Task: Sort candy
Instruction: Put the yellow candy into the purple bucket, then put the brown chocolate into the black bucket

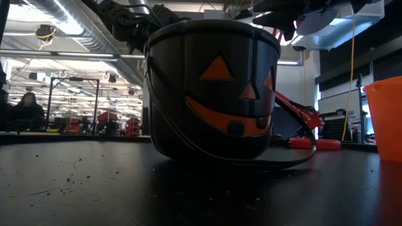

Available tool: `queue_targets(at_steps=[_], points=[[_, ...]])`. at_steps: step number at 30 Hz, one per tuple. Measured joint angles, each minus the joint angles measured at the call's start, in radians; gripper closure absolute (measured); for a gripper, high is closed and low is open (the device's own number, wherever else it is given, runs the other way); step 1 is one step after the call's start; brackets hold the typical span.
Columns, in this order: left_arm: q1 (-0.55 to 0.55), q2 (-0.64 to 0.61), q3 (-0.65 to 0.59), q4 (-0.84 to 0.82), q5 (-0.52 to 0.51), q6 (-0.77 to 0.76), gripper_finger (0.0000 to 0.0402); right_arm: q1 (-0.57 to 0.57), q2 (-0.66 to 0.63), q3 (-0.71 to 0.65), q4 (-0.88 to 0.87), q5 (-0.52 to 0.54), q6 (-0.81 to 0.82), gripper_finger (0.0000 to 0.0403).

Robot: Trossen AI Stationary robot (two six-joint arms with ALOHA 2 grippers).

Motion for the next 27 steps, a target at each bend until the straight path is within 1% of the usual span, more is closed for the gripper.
queue_targets(at_steps=[4, 9, 12, 14, 17, 18, 19, 20, 22, 24, 27], points=[[-0.012, 0.000, 0.000, 0.027, 0.001, 0.027, 0.0217, 0.000, 0.000, 0.000, 0.003, 0.000, 0.000, 0.0237], [-0.042, 0.000, 0.001, 0.090, 0.105, 0.043, 0.0217, 0.000, 0.000, 0.000, 0.004, 0.000, 0.000, 0.0237], [-0.050, 0.000, 0.002, 0.080, 0.105, 0.047, 0.0217, 0.000, 0.000, 0.000, 0.008, 0.000, 0.000, 0.0237], [-0.050, 0.000, 0.002, 0.074, 0.037, 0.049, 0.0217, 0.000, -0.001, 0.000, 0.010, 0.000, 0.000, 0.0237], [-0.049, 0.000, 0.002, 0.045, -0.129, 0.056, 0.0217, 0.000, -0.001, 0.000, 0.008, -0.001, 0.000, 0.0237], [-0.049, 0.000, 0.002, 0.038, -0.162, 0.056, 0.0217, 0.000, -0.001, 0.000, 0.007, -0.006, 0.000, 0.0237], [-0.048, 0.000, 0.002, 0.037, -0.174, 0.056, 0.0217, 0.000, -0.001, 0.000, 0.006, -0.014, 0.000, 0.0237], [-0.048, 0.000, 0.002, 0.037, -0.166, 0.057, 0.0217, 0.000, -0.001, 0.000, 0.003, -0.022, 0.000, 0.0237], [-0.049, 0.000, 0.002, 0.037, -0.108, 0.078, 0.0218, 0.000, -0.001, 0.000, -0.006, -0.028, 0.000, 0.0237], [-0.049, -0.017, 0.001, 0.023, -0.015, 0.090, 0.0218, 0.000, -0.001, 0.000, -0.012, -0.037, 0.000, 0.0237], [-0.072, -0.080, 0.001, 0.015, 0.143, 0.051, 0.0218, 0.000, -0.001, 0.000, -0.025, -0.042, 0.000, 0.0237]])
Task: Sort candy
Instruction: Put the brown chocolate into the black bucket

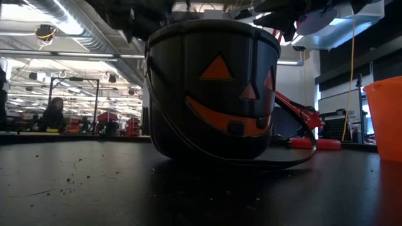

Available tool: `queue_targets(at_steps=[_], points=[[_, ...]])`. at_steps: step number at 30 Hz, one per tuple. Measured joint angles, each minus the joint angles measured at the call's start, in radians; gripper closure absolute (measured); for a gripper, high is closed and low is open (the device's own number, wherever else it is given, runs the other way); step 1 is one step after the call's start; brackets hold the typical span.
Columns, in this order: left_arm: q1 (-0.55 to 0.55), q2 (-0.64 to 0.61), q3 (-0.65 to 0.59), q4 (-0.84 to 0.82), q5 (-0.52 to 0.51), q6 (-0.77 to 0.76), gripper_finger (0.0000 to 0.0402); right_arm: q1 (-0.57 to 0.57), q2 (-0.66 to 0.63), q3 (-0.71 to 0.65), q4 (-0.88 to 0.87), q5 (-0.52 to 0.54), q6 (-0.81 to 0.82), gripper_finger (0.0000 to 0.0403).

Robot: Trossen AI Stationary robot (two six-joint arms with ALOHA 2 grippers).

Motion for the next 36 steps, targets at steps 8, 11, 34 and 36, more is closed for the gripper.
queue_targets(at_steps=[8, 11, 34, 36], points=[[-0.334, -0.249, 0.000, -0.368, -0.049, 0.041, 0.0245, 0.000, 0.000, 0.000, -0.005, -0.003, 0.000, 0.0237], [-0.515, -0.298, 0.000, -0.558, -0.191, -0.058, 0.0252, 0.000, 0.000, 0.000, -0.005, -0.003, 0.000, 0.0237], [-1.260, 0.042, 0.000, -0.897, -0.109, -0.716, 0.0253, 0.062, 0.000, 0.000, -0.002, 0.010, 0.026, 0.0237], [-1.277, 0.073, 0.000, -0.924, -0.089, -0.716, 0.0253, 0.079, 0.000, 0.000, -0.002, 0.028, 0.022, 0.0237]])
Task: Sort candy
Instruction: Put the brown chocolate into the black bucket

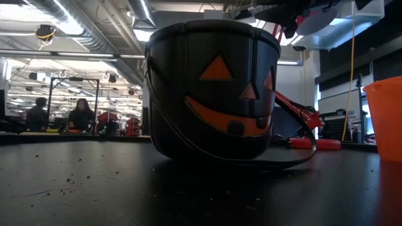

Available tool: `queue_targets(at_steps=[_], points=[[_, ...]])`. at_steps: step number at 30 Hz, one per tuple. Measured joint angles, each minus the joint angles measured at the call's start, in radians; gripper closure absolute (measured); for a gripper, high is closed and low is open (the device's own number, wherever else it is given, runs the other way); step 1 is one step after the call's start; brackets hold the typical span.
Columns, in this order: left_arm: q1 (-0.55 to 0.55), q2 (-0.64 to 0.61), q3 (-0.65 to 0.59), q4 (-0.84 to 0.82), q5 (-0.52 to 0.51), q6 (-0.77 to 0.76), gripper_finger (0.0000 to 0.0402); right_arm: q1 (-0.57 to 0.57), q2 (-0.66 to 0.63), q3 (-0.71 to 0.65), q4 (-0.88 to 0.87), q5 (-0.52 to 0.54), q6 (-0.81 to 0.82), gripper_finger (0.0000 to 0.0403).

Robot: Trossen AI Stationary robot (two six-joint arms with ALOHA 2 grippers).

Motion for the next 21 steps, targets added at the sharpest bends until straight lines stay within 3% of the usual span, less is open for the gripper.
queue_targets(at_steps=[16, 21], points=[[-0.026, 0.149, 0.002, -0.100, -0.055, 0.182, 0.0253, 0.054, 0.000, 0.000, -0.001, 0.044, -0.025, 0.0237], [-0.013, 0.156, 0.004, -0.101, -0.134, 0.192, 0.0253, 0.052, 0.000, 0.000, -0.001, 0.049, -0.030, 0.0237]])
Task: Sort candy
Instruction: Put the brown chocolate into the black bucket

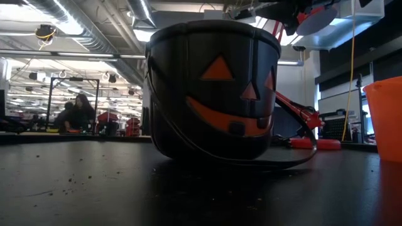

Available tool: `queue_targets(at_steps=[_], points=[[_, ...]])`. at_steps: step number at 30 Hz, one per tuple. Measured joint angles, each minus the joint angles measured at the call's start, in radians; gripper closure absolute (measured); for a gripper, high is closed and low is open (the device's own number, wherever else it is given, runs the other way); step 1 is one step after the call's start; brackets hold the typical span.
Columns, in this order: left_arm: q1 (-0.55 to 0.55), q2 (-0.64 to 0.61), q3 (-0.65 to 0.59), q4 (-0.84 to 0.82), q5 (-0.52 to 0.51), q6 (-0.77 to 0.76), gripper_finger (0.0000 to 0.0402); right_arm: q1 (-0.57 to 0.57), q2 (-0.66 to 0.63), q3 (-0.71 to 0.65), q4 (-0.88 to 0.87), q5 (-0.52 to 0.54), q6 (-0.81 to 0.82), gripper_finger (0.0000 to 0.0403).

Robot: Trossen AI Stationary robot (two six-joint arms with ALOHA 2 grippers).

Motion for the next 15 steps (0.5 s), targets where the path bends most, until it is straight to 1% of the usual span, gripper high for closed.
queue_targets(at_steps=[4, 10, 12, 15], points=[[0.013, 0.002, -0.001, -0.006, -0.041, 0.046, 0.0253, 0.000, 0.000, 0.000, 0.000, 0.012, -0.014, 0.0237], [0.037, 0.003, -0.003, -0.026, -0.096, 0.048, 0.0253, 0.000, 0.000, 0.000, 0.000, 0.020, -0.022, 0.0237], [0.046, 0.003, -0.003, -0.027, -0.103, 0.049, 0.0260, 0.000, 0.000, 0.000, 0.000, 0.020, -0.023, 0.0237], [0.055, 0.004, -0.004, -0.027, -0.119, 0.048, 0.0283, 0.000, 0.000, 0.000, 0.000, 0.020, -0.024, 0.0237]])
